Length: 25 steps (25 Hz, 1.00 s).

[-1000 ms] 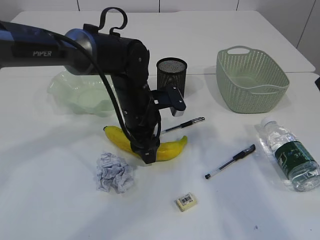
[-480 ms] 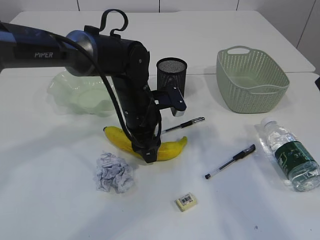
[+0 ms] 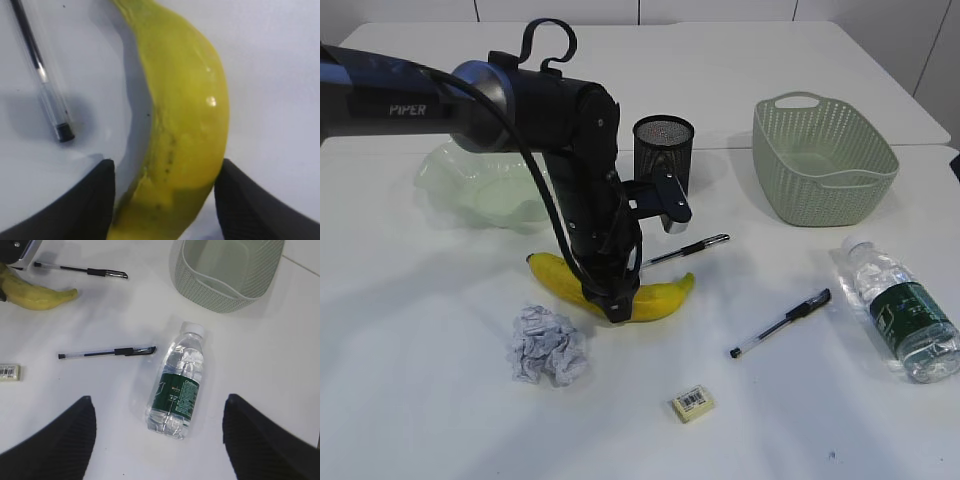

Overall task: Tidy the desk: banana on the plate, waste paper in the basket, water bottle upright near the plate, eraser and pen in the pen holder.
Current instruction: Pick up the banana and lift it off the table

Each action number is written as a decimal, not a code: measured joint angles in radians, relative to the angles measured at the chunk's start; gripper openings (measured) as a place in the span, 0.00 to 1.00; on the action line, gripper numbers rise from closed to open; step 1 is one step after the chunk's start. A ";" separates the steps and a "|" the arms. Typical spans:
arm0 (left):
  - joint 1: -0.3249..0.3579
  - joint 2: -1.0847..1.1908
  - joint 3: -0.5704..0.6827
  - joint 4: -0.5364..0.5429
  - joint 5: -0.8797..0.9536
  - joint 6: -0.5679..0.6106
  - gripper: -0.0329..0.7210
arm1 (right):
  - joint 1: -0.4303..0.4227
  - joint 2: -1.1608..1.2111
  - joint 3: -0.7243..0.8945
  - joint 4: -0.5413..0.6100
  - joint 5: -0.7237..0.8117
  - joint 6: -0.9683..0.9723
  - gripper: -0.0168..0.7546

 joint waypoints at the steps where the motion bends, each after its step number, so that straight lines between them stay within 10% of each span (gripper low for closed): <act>1: 0.000 0.000 0.000 0.000 0.000 -0.002 0.62 | 0.000 0.000 0.000 0.000 0.000 0.000 0.78; 10: 0.000 0.000 0.000 0.002 0.001 -0.002 0.40 | 0.000 0.000 0.000 0.000 0.000 0.000 0.78; 25: 0.000 0.000 0.000 -0.024 0.019 -0.002 0.39 | 0.000 0.000 0.000 0.000 -0.002 0.000 0.78</act>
